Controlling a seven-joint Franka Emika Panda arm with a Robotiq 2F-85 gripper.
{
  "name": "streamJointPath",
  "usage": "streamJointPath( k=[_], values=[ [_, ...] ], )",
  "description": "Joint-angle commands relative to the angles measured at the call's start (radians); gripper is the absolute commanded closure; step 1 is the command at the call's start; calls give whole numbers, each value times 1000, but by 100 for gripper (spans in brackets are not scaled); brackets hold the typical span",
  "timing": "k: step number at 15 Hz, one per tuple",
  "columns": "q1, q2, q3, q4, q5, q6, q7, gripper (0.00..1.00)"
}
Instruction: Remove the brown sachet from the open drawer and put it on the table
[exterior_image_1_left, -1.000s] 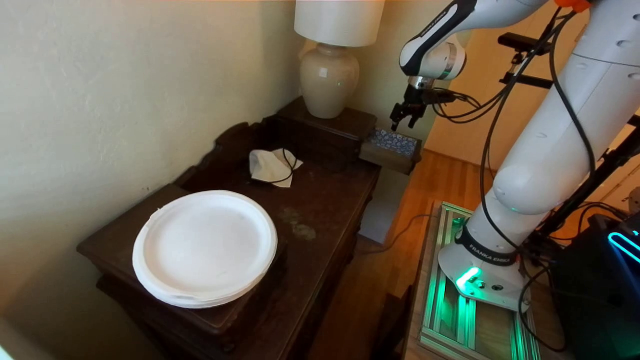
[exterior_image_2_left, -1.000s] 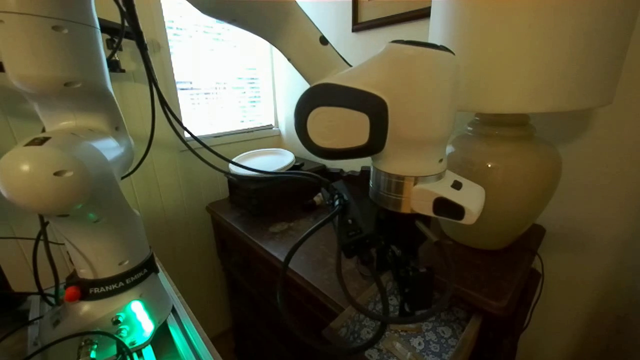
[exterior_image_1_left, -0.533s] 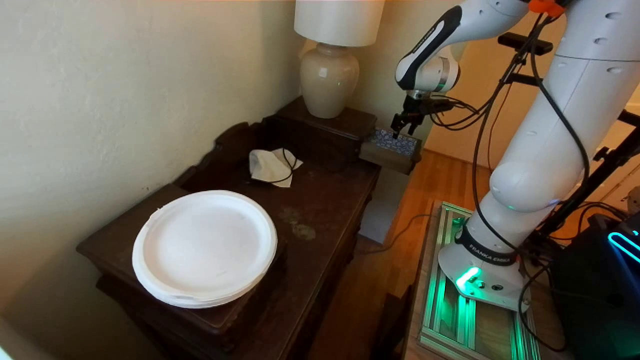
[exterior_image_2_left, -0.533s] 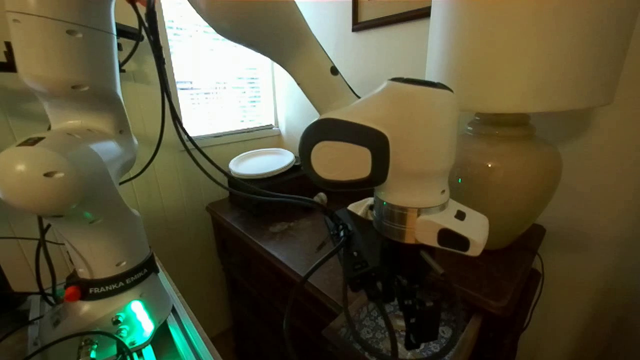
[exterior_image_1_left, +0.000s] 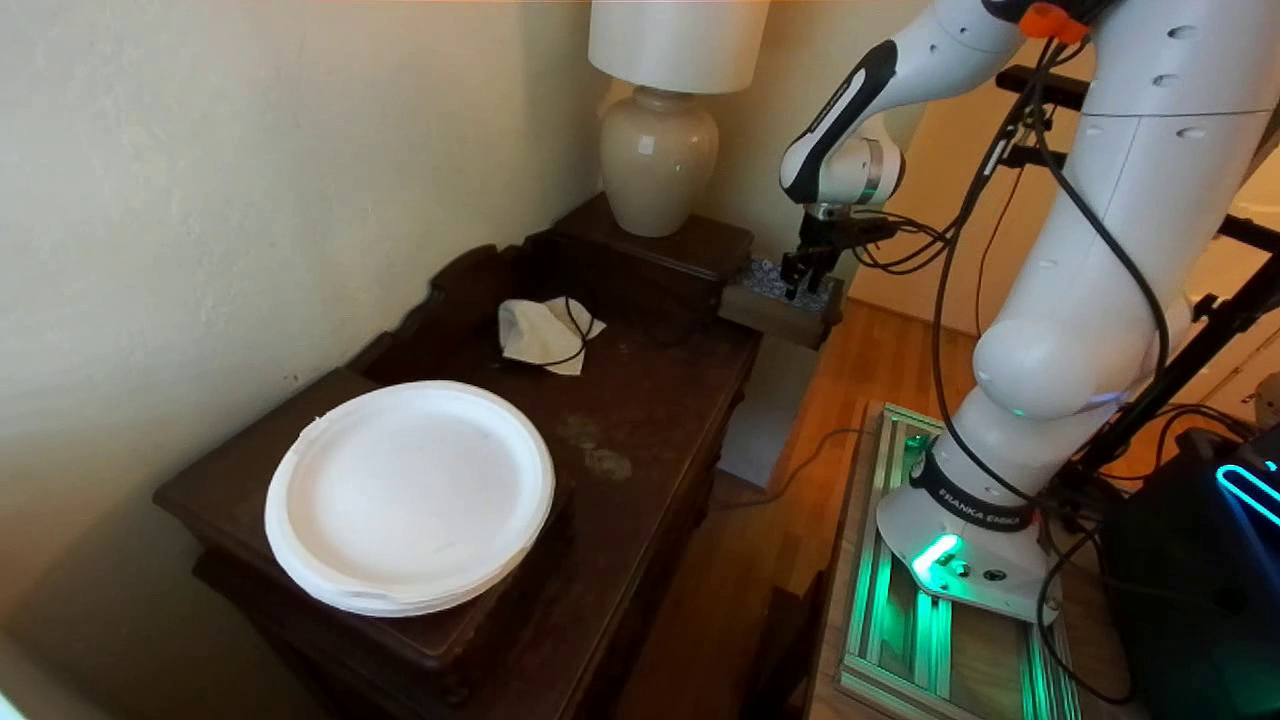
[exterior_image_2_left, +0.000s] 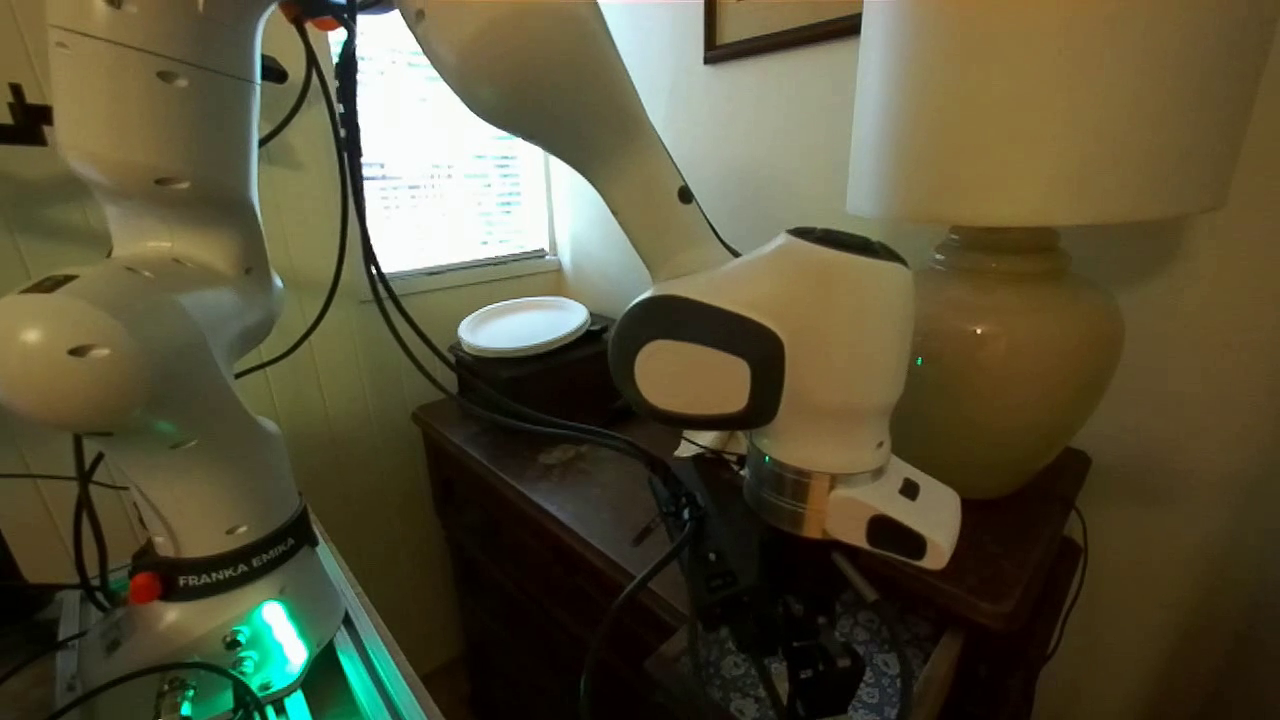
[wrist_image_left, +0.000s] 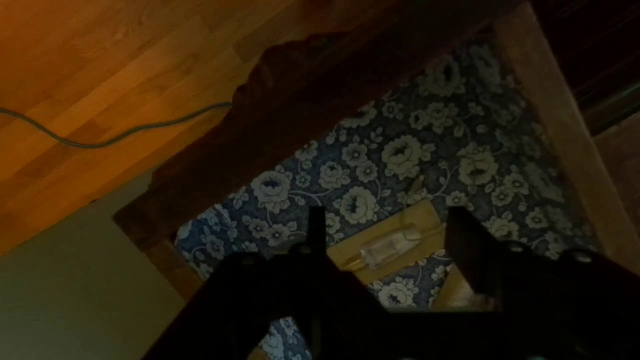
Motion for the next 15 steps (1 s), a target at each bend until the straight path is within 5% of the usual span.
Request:
streamJointPath(
  k=[1, 11, 14, 15],
  values=[
    [-39, 38, 52, 30, 32, 19, -35, 48],
    [-63, 95, 97, 56, 3, 4, -10, 58],
    [-65, 106, 100, 56, -5, 4, -5, 73],
    [-66, 105, 100, 57, -6, 5, -5, 71]
  ],
)
